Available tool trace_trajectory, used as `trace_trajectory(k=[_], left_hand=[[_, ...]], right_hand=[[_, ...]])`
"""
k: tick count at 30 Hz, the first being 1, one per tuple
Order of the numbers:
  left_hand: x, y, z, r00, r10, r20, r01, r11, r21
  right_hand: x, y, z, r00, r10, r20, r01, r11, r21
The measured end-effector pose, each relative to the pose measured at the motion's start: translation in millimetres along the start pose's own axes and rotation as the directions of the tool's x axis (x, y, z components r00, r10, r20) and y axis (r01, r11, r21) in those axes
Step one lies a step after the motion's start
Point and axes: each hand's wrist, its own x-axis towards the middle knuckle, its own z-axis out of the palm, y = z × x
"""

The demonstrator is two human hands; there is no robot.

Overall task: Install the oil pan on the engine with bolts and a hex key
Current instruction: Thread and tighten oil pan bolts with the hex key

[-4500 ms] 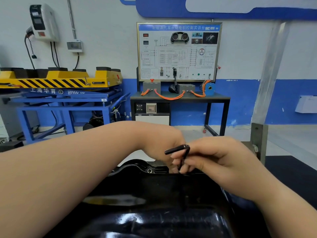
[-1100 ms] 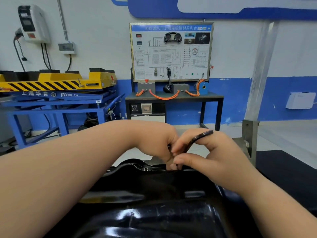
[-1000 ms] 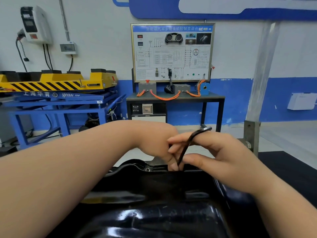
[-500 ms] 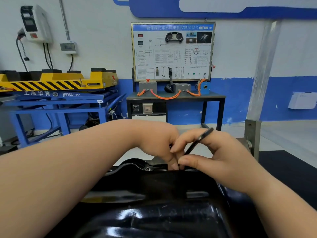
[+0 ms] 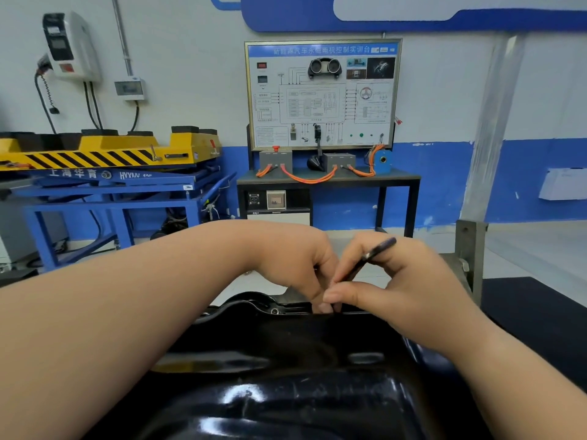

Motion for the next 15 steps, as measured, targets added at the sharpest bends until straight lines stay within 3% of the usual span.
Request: trace_trajectory(k=[4,6,15], left_hand=[[-1,-1,0,1.0,-0.002,0.009,0.001,0.999,0.043],[-1,-1,0,1.0,-0.002,0.008,0.002,1.0,0.021],[-3,1,-2,0.999,0.045,0.002,-0.045,0.998,-0.048]], right_hand=[[-4,2,-10,0.974,0.038,0.225,-0.048,0.998,0.042],[-4,4,-13,0.962,0.054,0.269,-0.057,0.998,0.002],[1,2,1,1.0,0.018,0.0,-0.018,0.999,-0.033]])
